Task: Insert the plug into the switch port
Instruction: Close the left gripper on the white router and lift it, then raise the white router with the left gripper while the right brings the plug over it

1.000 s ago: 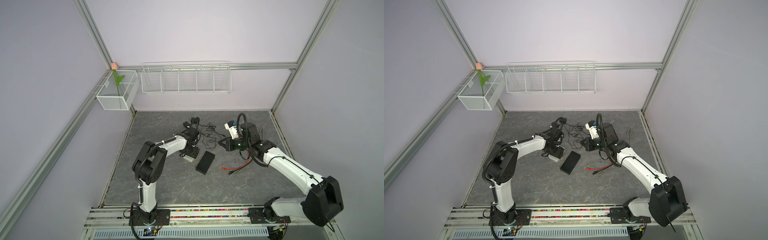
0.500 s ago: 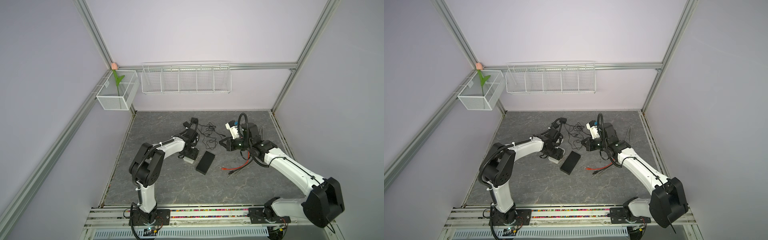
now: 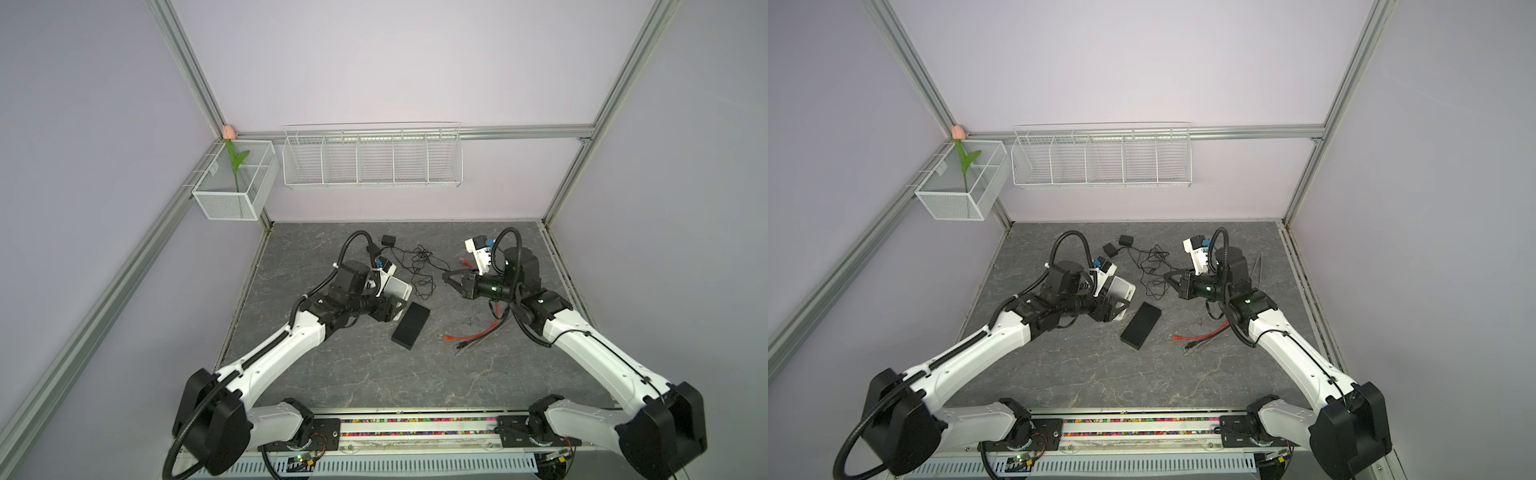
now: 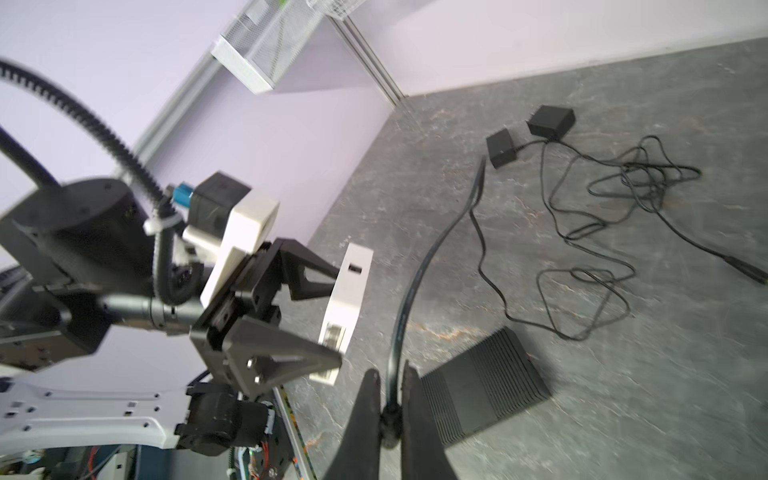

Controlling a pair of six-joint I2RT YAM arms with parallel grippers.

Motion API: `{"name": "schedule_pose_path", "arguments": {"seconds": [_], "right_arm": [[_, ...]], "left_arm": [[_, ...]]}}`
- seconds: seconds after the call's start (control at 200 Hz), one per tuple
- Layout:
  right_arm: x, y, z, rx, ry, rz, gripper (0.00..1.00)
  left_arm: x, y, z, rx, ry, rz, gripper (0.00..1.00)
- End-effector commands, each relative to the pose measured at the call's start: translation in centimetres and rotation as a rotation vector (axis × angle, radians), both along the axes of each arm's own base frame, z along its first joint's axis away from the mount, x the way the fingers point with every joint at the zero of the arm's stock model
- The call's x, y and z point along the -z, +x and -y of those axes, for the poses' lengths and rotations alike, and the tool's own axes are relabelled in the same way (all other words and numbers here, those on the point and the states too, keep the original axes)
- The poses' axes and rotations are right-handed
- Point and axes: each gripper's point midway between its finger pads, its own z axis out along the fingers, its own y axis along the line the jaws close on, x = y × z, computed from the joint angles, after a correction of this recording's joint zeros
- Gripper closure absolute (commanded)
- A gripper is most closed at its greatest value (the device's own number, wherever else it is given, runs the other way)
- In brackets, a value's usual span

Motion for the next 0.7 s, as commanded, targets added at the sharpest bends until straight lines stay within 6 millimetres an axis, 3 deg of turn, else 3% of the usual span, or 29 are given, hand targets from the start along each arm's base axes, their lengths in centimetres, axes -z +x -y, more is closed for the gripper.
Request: {"name": "schedule_pose_path", "arguments": {"seconds": [0.0,0.1,0.33,0.535,0.7], "right_arm": [[-3.6,-1.8,-1.0,-0.079,0.151,0.099,0.94],[-5.2,-3.5,-1.4,-0.122,0.192,0.183,0.93],[-7.5,-8.4,-2.6,-0.239,0.255,0.315,0.94],[-7.3,-11.1,-3.1,-0.275,0.232,0.385,0.93],[-6.5,-11.9,-3.9,-0.286,0.193,0.403,0.94]], "left_arm": [[-3.2,-2.1,2.4,0.119,-0.103,0.206,1.00],[-3.0,-3.8,3.0,0.201,-0.154,0.312,1.00],[-4.7,-7.2,3.2,0.319,-0.357,0.508,1.00],[-6.7,-9.6,3.2,0.398,-0.484,0.531,1.00],[-6.9,-10.9,3.0,0.431,-0.492,0.521,1.00]]}}
